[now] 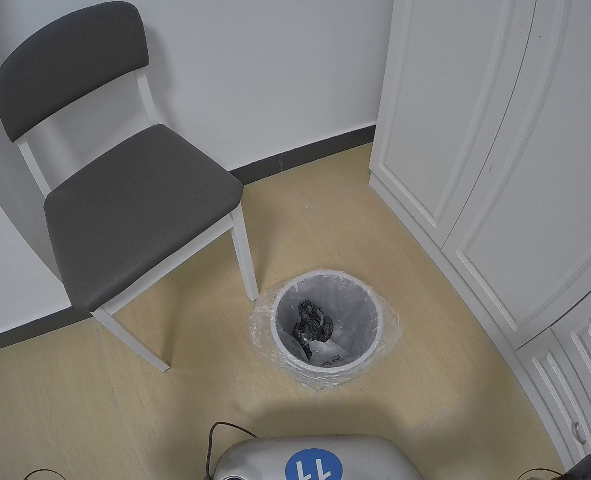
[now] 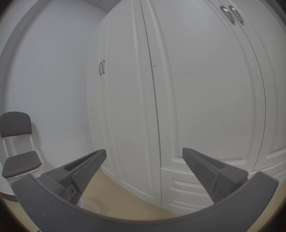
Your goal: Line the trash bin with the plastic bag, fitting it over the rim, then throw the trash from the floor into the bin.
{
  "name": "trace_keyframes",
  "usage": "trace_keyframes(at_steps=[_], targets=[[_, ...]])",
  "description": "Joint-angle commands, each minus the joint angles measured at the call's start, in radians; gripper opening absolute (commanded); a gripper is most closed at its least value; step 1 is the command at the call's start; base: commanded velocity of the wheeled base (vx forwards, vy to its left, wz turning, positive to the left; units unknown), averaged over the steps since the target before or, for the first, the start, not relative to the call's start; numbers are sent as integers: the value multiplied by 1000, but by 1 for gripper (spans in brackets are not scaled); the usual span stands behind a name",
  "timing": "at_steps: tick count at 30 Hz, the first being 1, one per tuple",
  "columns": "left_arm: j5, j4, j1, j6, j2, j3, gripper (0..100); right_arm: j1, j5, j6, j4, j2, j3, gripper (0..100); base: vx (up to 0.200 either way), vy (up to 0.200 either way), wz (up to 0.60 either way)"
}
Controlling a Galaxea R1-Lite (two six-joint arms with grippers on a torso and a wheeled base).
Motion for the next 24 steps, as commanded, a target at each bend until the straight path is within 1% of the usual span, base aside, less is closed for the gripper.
trace_keyframes(at_steps=[1, 3, 5, 6, 7, 9, 10, 11, 12, 13, 15, 16, 17, 18, 19, 20, 22, 24], targets=[[4, 47, 4, 4, -109, 15, 100, -5, 29, 43, 62, -77, 17, 100, 0, 0, 0], [9, 53, 1, 5, -115, 24, 100, -5, 58, 65, 94, -77, 17, 100, 0, 0, 0], [9, 53, 0, 5, -119, 33, 100, -5, 104, 80, 116, -77, 17, 100, 0, 0, 0], [9, 53, 0, 5, -121, 35, 100, -5, 113, 82, 117, -77, 17, 100, 0, 0, 0], [9, 53, 0, 5, -122, 44, 100, -5, 159, 95, 126, -77, 17, 100, 0, 0, 0], [9, 51, 0, 5, -124, 55, 100, -5, 211, 100, 140, -77, 17, 100, 0, 0, 0], [9, 51, 0, 4, -124, 56, 100, -5, 219, 100, 145, -77, 17, 100, 0, 0, 0], [9, 47, 0, 1, -124, 66, 100, -5, 263, 99, 171, -77, 17, 100, 0, 0, 0], [9, 47, 0, 1, -124, 66, 100, -5, 263, 99, 171, -77, 17, 100, 0, 0, 0], [9, 47, 0, 1, -124, 78, 100, -5, 318, 89, 209, -77, 17, 100, 0, 0, 0], [11, 47, -2, 1, -127, 92, 100, -5, 380, 79, 226, -77, 17, 100, 0, 0, 0], [11, 47, -4, 1, -130, 96, 100, -5, 397, 72, 229, -77, 17, 100, 0, 0, 0], [12, 48, -8, 4, -142, 106, 100, -5, 437, 48, 234, -77, 17, 100, 0, 0, 0], [12, 47, -8, 4, -144, 109, 100, -5, 447, 39, 234, -77, 17, 100, 0, 0, 0], [15, 45, -10, 1, -144, 116, 100, -5, 473, 6, 245, -77, 17, 100, 0, 0, 0], [15, 45, -10, 1, -144, 118, 100, -5, 478, -1, 251, -77, 17, 100, 0, 0, 0], [27, 44, -10, 1, -144, 119, 100, -5, 489, -44, 301, -77, 17, 100, 0, 0, 0], [31, 44, -10, 5, -144, 116, 100, -5, 490, -63, 341, -77, 17, 100, 0, 0, 0]])
